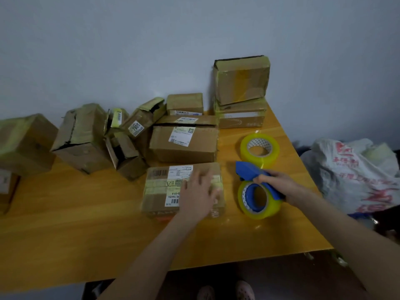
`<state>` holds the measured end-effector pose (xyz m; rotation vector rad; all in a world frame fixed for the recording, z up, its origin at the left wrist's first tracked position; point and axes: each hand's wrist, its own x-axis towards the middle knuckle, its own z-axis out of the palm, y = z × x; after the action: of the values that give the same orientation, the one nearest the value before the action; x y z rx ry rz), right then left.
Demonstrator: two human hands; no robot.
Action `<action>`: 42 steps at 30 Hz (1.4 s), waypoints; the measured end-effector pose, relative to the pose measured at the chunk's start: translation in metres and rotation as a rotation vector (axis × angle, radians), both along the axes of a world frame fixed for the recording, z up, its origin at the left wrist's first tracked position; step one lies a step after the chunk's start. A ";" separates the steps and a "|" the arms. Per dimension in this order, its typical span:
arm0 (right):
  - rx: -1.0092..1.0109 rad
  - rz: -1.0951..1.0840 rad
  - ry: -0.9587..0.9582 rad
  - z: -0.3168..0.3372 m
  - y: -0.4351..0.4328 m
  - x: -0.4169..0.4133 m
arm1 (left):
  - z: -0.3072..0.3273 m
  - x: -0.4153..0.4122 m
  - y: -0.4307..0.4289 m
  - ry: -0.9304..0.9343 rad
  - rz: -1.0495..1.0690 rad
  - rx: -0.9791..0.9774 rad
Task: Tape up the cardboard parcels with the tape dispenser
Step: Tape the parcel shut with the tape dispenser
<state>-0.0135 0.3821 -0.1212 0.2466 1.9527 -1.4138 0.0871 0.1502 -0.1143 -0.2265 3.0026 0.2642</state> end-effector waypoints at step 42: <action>0.368 0.538 0.164 0.019 -0.141 0.059 | 0.011 0.044 -0.078 0.058 0.701 1.183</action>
<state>0.0458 0.2414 -0.1024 -0.2274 2.1877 -0.7454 0.1310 0.0726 -0.1028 -1.0580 2.1424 1.9401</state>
